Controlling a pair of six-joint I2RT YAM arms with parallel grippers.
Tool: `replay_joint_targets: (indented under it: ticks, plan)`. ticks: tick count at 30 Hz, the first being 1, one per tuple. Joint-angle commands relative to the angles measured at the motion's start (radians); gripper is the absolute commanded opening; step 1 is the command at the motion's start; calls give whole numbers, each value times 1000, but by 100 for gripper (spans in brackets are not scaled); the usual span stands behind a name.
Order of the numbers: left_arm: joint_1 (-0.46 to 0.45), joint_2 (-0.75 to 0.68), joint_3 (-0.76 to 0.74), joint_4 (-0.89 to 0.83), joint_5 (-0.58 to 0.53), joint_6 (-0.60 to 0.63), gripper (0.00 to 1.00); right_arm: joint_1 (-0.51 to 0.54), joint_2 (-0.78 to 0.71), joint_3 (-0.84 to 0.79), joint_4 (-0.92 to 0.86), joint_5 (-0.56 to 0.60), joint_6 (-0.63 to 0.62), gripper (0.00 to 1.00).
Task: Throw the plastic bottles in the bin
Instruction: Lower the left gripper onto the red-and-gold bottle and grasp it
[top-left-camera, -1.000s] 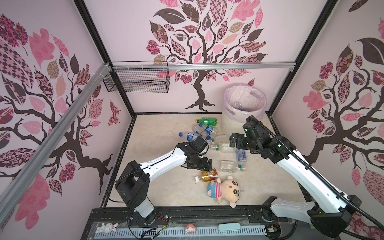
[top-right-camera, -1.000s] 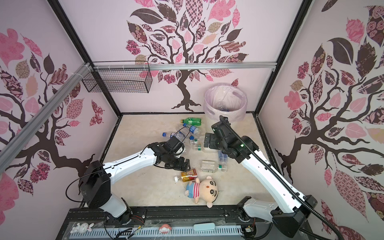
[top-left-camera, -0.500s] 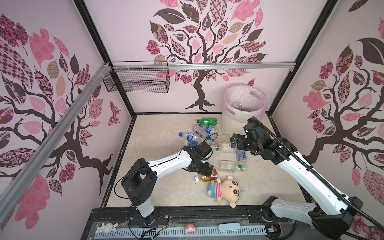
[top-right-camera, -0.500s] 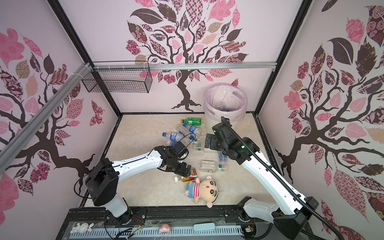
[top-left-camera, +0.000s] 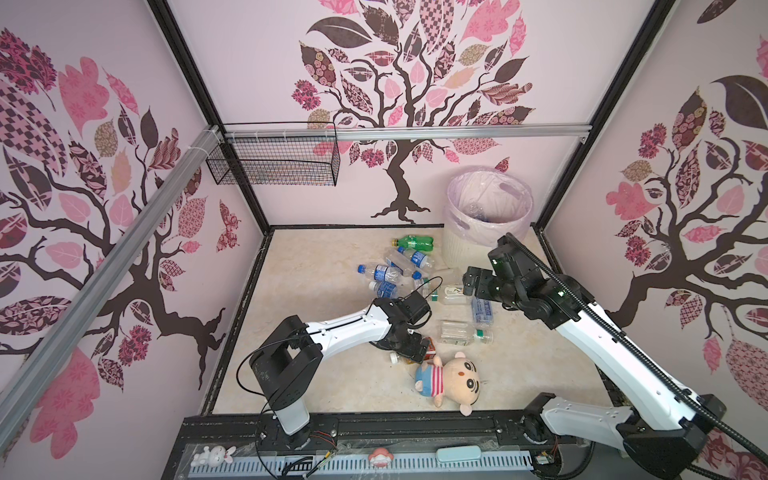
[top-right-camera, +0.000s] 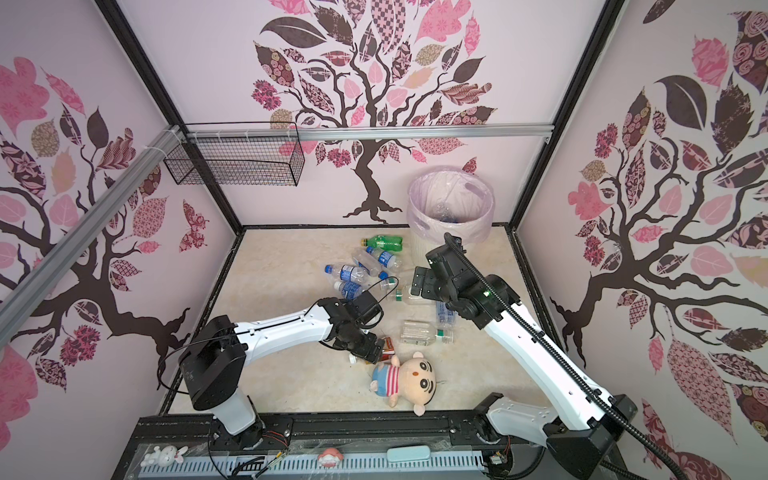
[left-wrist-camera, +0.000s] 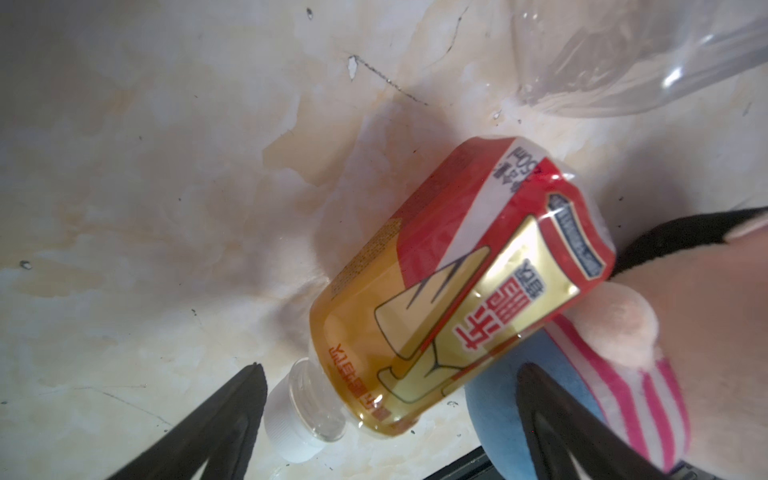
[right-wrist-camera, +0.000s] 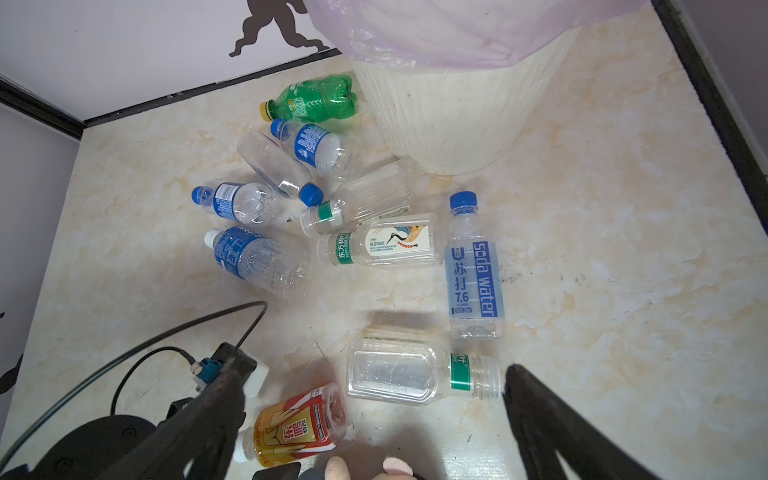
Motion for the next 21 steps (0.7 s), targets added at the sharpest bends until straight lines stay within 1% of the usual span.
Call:
replay_joint_targets:
  ticks: [1, 5, 8, 18, 21]
  plan:
    - [0, 22, 16, -33, -53, -13, 97, -10, -32, 11, -13, 11, 0, 100]
    - [8, 54, 36, -50, -87, -26, 97, -14, -35, 6, -9, 5, 4, 100]
    - [35, 83, 43, -61, -72, -47, 97, -16, -34, 5, -8, 4, 2, 100]
    - [131, 66, 50, -28, -50, -68, 97, -22, -33, -11, 4, -14, 0, 100]
    - [145, 75, 46, -14, -43, -71, 97, -23, -29, -9, 5, -18, 0, 100]
